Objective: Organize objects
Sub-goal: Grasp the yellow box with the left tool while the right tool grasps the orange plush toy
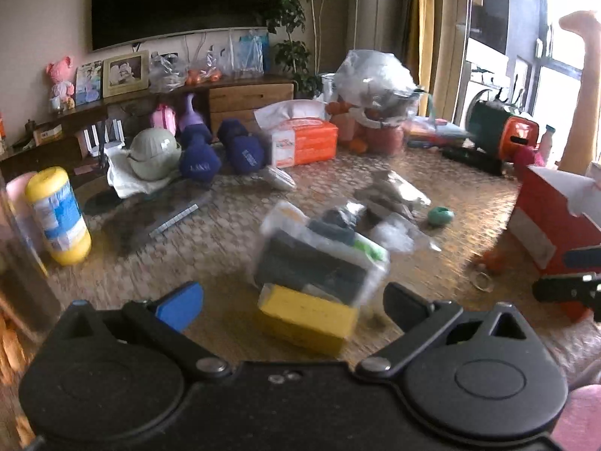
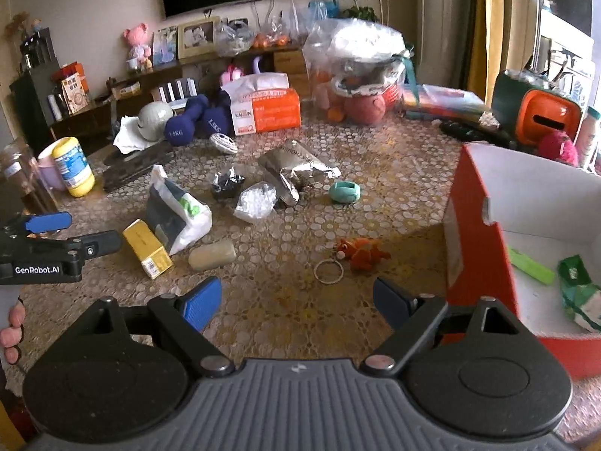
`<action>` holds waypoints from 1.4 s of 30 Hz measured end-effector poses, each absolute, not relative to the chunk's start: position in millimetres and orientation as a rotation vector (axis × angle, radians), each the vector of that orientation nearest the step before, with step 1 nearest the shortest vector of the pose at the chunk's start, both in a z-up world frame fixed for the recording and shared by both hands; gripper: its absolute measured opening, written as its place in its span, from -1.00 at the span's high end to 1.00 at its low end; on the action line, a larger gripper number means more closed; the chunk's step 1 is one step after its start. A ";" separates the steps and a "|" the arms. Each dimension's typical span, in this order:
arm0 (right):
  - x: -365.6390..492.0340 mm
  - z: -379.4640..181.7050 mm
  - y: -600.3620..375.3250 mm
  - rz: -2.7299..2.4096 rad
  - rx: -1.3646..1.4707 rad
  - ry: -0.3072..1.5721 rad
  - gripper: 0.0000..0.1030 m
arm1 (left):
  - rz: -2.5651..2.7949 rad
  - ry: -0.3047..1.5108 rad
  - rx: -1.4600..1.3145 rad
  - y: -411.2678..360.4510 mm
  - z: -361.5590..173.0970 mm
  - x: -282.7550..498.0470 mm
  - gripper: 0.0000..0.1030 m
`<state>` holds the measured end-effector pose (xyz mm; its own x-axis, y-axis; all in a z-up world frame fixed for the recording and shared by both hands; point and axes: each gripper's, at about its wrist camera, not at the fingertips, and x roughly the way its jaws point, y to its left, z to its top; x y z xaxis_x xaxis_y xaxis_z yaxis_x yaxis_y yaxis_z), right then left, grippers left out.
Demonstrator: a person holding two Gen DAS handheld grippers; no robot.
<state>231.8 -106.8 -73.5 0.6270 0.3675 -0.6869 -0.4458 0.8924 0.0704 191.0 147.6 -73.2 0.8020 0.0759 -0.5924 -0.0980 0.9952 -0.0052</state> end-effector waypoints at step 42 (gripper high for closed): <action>339.3 -147.0 -102.9 0.298 -0.118 0.861 -0.67 | -0.010 0.804 0.001 147.2 -138.0 238.8 -0.78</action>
<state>339.3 -102.9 -147.0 0.6130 0.2102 -0.7616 -0.3053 0.9521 0.0171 238.8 147.2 -138.0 0.6939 -0.0087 -0.7200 0.0098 0.9999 -0.0026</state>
